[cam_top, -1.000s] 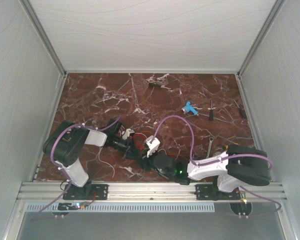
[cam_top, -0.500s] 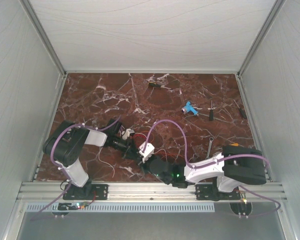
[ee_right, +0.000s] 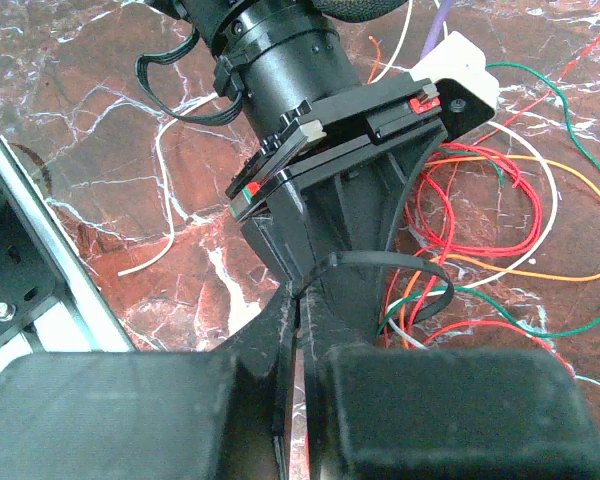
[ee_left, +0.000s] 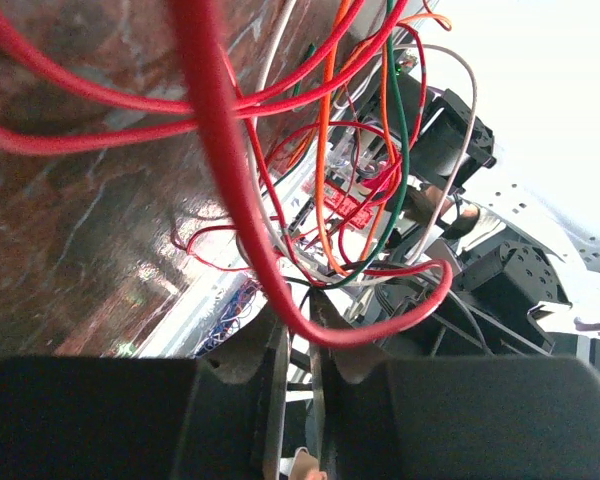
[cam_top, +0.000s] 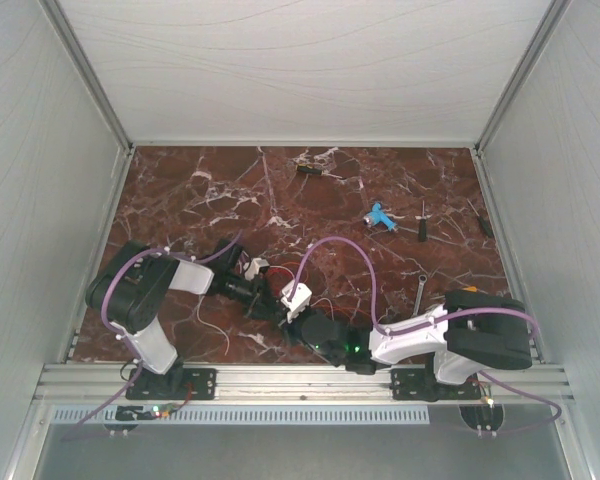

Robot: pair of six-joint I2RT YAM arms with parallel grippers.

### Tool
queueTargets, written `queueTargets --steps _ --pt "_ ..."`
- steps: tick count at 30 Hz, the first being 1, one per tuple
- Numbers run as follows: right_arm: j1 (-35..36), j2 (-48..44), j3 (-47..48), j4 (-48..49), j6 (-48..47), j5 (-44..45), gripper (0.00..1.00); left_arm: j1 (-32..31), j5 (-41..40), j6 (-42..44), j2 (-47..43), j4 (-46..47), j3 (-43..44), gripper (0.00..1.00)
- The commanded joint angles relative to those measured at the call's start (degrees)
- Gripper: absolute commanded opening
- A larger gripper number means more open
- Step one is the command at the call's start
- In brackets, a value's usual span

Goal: Zip-tie the wires
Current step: Tie the cable at the center of the board.

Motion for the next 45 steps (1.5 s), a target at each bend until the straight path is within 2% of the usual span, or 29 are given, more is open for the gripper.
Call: queueTargets --steps 1,20,24,29,45 --pt "-0.4 -0.4 -0.6 3.2 0.4 1.0 0.0 -0.4 1.7 -2.3 -0.1 -1.4 -1.0 0.13" --pt "-1.5 -0.5 -2.0 4.8 -0.5 1.6 0.0 -0.4 2.8 -2.7 -2.5 -1.5 -2.6 0.13" --pt "-1.6 -0.3 -1.8 5.0 -0.6 1.4 0.0 -0.4 2.8 -2.9 -2.7 -1.2 -2.7 0.1" --pt "-1.5 0.0 -1.8 5.2 -0.6 1.2 0.0 -0.4 2.8 -3.1 -2.5 -0.8 -2.8 0.0" --pt "0.9 4.6 -1.6 7.3 -1.9 2.1 0.0 -0.4 3.0 -3.7 -2.3 -0.2 -2.9 0.0"
